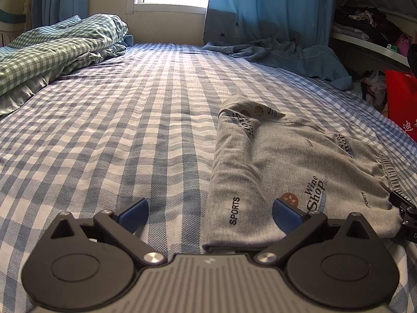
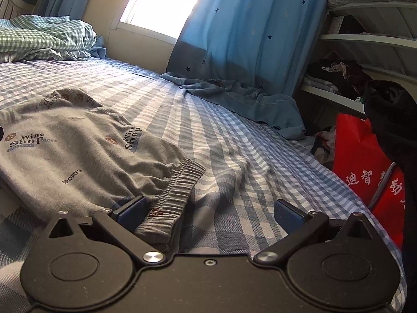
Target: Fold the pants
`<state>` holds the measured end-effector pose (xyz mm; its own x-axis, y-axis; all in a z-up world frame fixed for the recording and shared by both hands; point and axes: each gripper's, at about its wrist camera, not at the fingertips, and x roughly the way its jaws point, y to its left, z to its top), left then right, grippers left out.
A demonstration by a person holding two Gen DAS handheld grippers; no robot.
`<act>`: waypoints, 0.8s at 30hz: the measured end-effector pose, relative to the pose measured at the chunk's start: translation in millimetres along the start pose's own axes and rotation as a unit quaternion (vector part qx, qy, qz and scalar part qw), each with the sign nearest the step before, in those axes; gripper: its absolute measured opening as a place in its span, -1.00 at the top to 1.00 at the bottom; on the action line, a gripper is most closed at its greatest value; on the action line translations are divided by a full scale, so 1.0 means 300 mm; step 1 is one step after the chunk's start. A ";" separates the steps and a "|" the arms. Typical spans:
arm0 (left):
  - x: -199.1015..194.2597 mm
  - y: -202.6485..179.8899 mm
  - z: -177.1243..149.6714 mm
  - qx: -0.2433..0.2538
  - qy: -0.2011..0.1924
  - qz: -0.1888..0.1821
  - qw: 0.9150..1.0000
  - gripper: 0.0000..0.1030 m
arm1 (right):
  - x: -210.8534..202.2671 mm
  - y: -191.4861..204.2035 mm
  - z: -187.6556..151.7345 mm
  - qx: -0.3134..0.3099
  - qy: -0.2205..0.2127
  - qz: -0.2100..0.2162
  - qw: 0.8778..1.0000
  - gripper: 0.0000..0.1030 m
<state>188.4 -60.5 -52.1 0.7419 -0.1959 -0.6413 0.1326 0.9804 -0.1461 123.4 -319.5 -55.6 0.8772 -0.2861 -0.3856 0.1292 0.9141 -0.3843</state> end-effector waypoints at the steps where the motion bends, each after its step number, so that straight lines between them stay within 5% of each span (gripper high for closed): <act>1: 0.001 0.000 0.000 0.000 0.000 0.000 1.000 -0.99 | 0.000 0.000 0.000 0.001 0.000 0.001 1.000 -0.99; 20: 0.000 0.003 0.007 0.002 0.003 0.003 1.000 -0.99 | 0.021 -0.075 0.010 0.060 0.018 0.056 0.996 -0.99; 24: -0.032 0.017 0.044 -0.008 0.001 -0.022 1.000 -0.99 | -0.005 -0.126 0.051 0.052 -0.017 0.087 0.995 -0.99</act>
<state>190.6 -53.4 -36.8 0.7337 -0.2389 -0.6361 0.1540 0.9702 -0.1868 124.3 -349.1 -27.6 0.9051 -0.1121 -0.4101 0.0187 0.9742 -0.2251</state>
